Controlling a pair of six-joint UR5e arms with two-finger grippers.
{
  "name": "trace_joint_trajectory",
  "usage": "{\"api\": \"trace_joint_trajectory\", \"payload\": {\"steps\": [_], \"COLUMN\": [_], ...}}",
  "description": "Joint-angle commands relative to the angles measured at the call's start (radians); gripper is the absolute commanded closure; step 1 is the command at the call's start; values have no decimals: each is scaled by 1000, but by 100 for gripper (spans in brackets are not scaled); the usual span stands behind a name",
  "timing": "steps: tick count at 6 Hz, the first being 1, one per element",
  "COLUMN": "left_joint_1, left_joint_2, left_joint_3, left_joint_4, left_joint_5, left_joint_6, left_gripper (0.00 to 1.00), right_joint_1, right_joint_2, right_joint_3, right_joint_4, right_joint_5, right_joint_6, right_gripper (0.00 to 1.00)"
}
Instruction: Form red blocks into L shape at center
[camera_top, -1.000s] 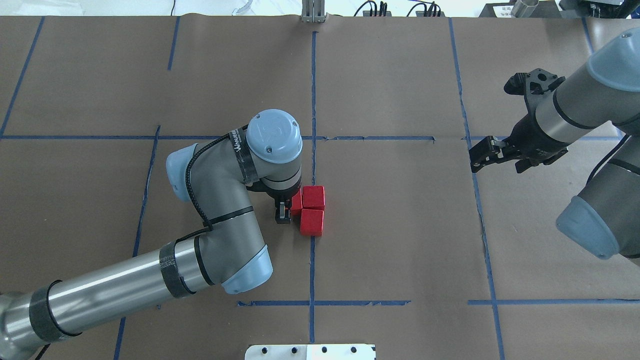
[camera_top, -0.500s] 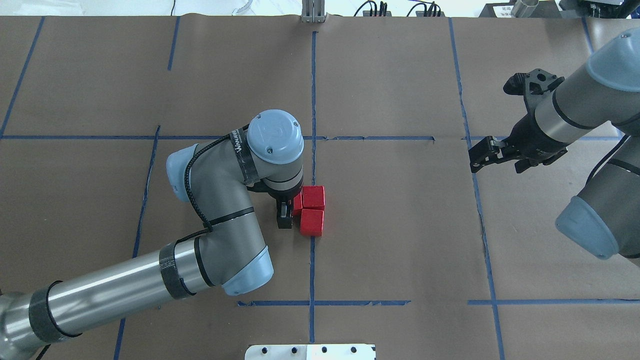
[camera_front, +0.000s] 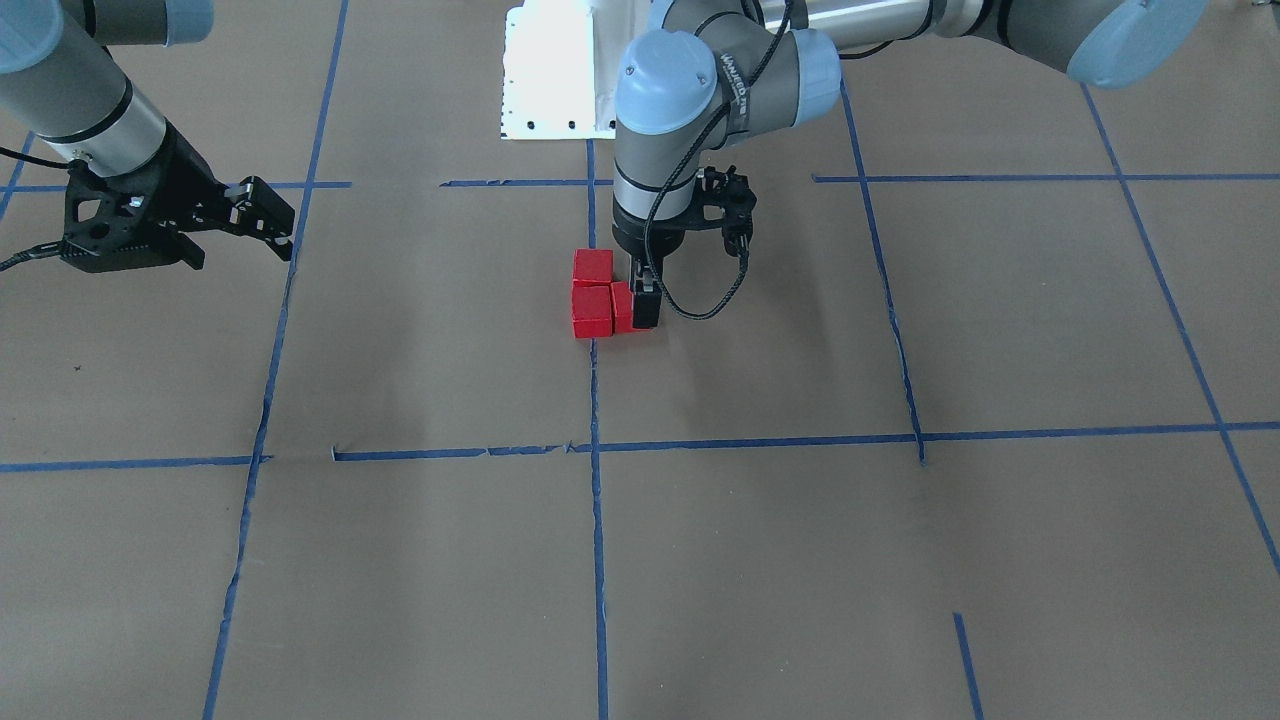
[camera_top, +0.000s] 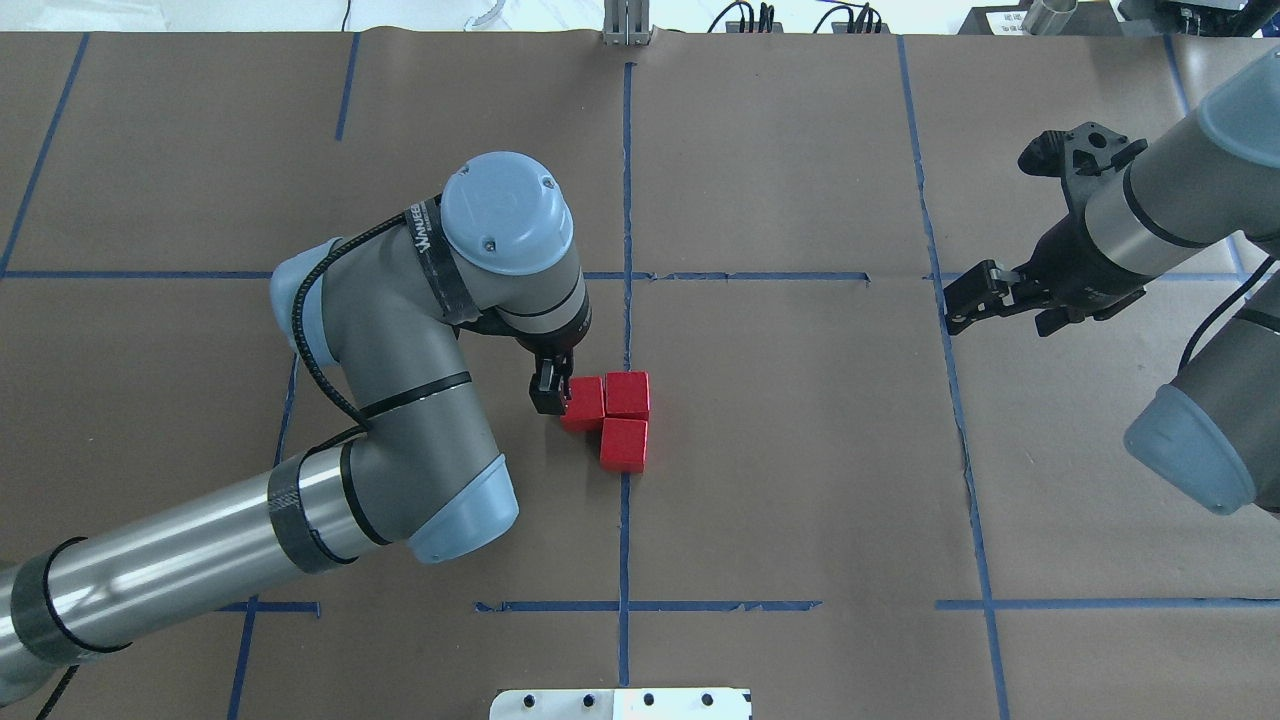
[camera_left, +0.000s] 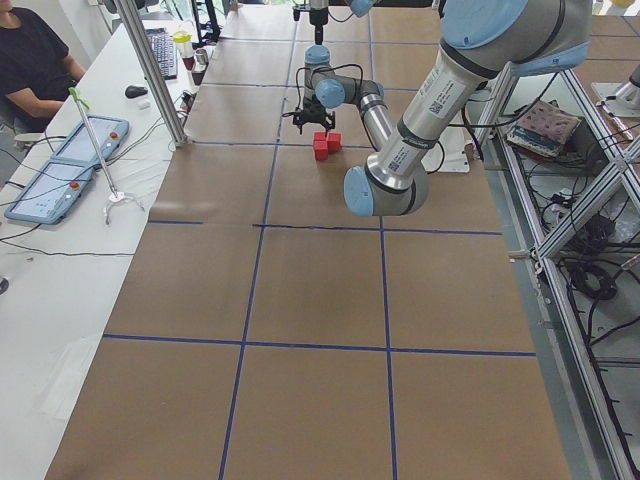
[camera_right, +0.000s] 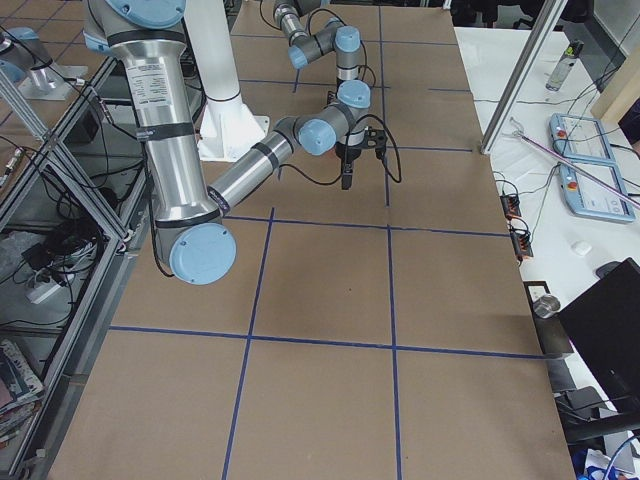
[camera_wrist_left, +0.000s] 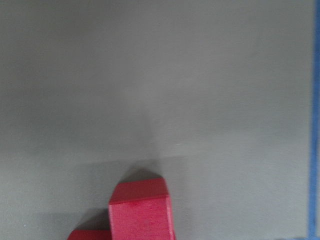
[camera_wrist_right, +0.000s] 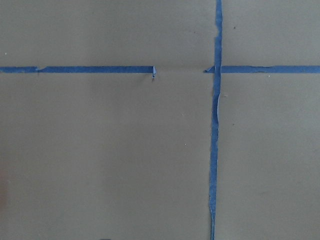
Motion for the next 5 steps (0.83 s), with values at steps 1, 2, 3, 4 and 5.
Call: {"api": "trace_joint_trajectory", "payload": {"steps": [1, 2, 3, 4, 5], "left_joint_1": [-67, -133, -222, -350, -494], "left_joint_2": [159, 241, 354, 472, 587], "left_joint_3": [-170, -219, -262, -276, -281], "left_joint_4": [10, 7, 2, -4, -6], "left_joint_5": [-32, -108, -185, -289, -425], "left_joint_6": [319, 536, 795, 1087, 1390], "left_gripper": [0, 0, 0, 0, 0], "right_joint_1": [109, 172, 256, 339, 406], "right_joint_2": [-16, -33, -83, -113, -156], "right_joint_3": [-22, -41, -61, -132, -167], "right_joint_4": [-10, -12, -12, -12, -13], "right_joint_5": [55, 93, 123, 182, 193], "right_joint_6": [-11, -58, -216, -382, -500], "right_gripper": [0, 0, 0, 0, 0]}}
